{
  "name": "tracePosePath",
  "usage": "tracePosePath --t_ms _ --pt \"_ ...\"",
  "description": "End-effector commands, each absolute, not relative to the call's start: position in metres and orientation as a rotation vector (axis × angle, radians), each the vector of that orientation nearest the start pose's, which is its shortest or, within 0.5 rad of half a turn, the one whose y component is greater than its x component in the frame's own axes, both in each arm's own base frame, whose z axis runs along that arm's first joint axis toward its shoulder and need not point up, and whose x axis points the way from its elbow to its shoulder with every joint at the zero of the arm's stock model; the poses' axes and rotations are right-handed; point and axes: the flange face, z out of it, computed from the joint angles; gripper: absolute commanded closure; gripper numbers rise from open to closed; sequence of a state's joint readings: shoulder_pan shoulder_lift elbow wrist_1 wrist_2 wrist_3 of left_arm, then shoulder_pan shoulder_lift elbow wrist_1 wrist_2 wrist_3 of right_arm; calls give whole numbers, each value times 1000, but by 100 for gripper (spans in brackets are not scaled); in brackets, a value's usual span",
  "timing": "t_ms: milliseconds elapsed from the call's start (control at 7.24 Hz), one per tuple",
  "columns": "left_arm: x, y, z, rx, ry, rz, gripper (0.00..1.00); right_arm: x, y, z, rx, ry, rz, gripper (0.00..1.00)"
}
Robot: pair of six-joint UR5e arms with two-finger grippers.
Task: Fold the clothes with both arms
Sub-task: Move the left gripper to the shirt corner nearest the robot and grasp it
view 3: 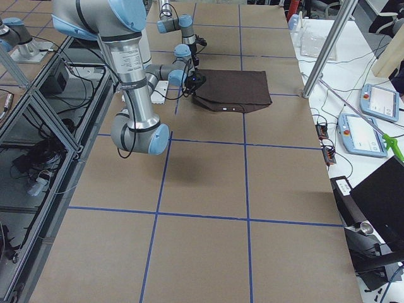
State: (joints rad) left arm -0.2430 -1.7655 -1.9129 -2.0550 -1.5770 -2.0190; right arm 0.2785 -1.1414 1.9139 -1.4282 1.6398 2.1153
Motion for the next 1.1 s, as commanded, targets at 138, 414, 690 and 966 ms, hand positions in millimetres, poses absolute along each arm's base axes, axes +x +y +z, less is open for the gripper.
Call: tracePosePath --t_ms 138,414,690,966 --pt "509 -257 333 -125 1039 -621 100 -533 -284 249 -192 -940 731 100" --pt "487 -246 296 -183 1077 -586 100 -525 -283 246 -201 -932 753 100" --pt "452 -234 250 -243 1138 -542 100 -472 -247 242 -269 -974 786 100" --pt "426 -291 218 -182 1192 -576 100 -429 -290 203 -228 -1012 881 100"
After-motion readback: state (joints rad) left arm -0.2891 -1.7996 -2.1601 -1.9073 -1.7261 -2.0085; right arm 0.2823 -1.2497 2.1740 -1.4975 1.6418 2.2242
